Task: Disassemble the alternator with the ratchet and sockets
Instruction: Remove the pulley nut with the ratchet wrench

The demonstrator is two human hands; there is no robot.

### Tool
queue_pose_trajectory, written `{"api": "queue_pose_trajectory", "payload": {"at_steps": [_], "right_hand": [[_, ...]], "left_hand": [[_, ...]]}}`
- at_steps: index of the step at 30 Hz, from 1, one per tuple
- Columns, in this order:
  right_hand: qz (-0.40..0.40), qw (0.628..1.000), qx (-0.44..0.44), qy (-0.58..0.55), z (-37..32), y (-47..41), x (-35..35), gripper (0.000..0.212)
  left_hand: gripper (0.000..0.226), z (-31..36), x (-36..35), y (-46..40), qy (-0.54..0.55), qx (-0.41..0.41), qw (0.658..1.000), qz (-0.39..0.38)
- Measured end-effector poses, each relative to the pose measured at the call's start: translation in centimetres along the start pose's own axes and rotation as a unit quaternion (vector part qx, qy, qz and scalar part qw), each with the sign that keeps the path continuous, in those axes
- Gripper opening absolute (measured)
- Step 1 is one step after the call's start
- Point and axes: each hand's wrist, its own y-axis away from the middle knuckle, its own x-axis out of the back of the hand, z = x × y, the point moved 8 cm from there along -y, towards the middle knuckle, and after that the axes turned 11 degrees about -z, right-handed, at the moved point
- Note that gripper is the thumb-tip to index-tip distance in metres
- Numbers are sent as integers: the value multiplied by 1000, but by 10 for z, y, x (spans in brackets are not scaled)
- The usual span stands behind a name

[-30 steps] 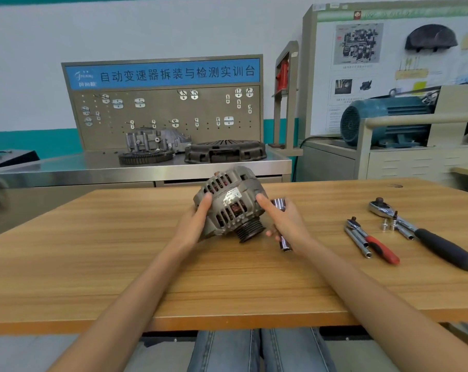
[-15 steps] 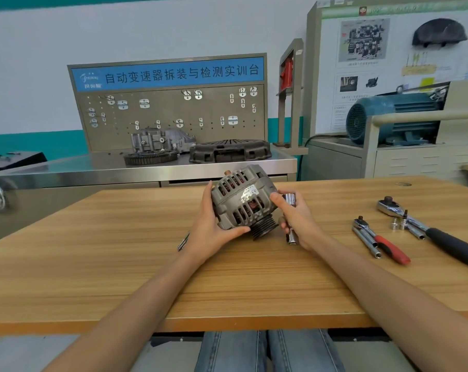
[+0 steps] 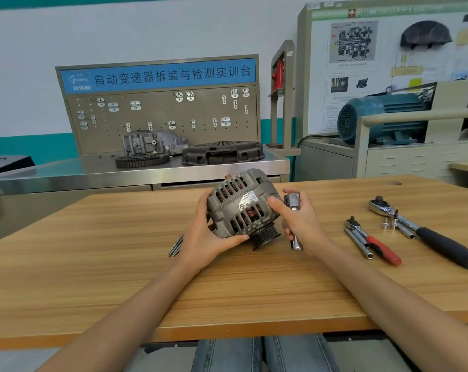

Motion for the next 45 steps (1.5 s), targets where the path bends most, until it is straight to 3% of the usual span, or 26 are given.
{"api": "queue_pose_trajectory", "payload": {"at_steps": [3,6,9,14,18,23,28,34,38,43,45], "right_hand": [[9,1000,10,16,-5,6,0,77],[16,999,15,27,-6,8,-1,66],[22,1000,7,-8,-2,5,1,79],[19,997,-30,-62,13,-2,2,70],[3,993,-81,-90,25,-5,0,64],[-8,992,-89,-94,27,-6,0,58],[-38,990,-87,-104,23,-6,-2,78],[-71,991,-73,-90,16,-7,-5,81],[-61,993,-73,-73,10,-8,1,88],[-45,995,-88,-6,9,-14,6,54],[-25,994,-109,-4,14,-18,5,47]], "left_hand": [[106,0,-1,-3,9,2,1000,-28],[122,-8,0,-7,9,20,998,-56],[129,-16,0,-8,25,33,996,-73],[131,-24,1,-10,44,46,995,-79],[136,-12,-3,-7,-22,36,995,-96],[132,19,-8,-11,-197,-17,980,-10],[124,19,-4,-10,-221,-33,975,9],[122,14,3,-11,-208,-56,977,-6],[124,10,0,-17,-176,-15,984,-18],[119,-3,1,-37,-125,56,989,-52],[100,-11,2,-46,-50,88,992,-78]]}}
